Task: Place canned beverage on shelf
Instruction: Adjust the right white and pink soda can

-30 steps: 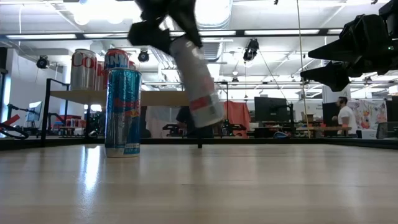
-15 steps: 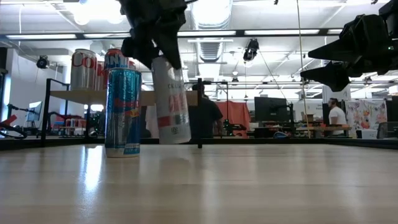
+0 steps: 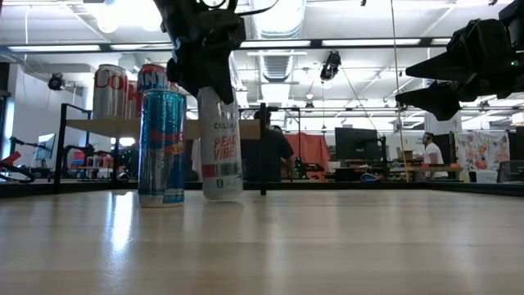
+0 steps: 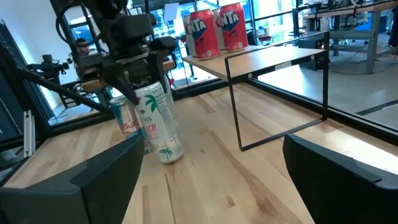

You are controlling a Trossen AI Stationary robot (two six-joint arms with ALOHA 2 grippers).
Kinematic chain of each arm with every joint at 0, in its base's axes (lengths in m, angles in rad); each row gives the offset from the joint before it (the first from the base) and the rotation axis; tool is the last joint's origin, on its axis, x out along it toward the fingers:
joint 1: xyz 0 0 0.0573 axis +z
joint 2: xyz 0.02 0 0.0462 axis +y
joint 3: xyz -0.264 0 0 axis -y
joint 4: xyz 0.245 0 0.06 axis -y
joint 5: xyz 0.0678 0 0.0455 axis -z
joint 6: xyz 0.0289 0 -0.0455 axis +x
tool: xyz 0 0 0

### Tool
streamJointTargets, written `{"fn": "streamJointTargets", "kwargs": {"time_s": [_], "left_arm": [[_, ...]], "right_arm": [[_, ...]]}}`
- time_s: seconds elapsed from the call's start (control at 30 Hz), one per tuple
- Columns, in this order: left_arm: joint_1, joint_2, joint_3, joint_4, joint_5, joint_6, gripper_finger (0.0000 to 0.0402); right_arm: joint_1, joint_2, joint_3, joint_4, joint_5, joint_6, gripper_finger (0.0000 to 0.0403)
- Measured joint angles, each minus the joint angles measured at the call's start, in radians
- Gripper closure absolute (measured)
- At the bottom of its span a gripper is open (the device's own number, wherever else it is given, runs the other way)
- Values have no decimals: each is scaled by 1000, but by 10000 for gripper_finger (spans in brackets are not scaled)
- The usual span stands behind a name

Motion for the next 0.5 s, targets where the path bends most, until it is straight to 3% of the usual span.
{"fn": "streamJointTargets", "kwargs": {"time_s": [0.5], "left_arm": [[42,20,2,13,58,51,141]], "right_arm": [[0,0,0,0,0,0,35]]}}
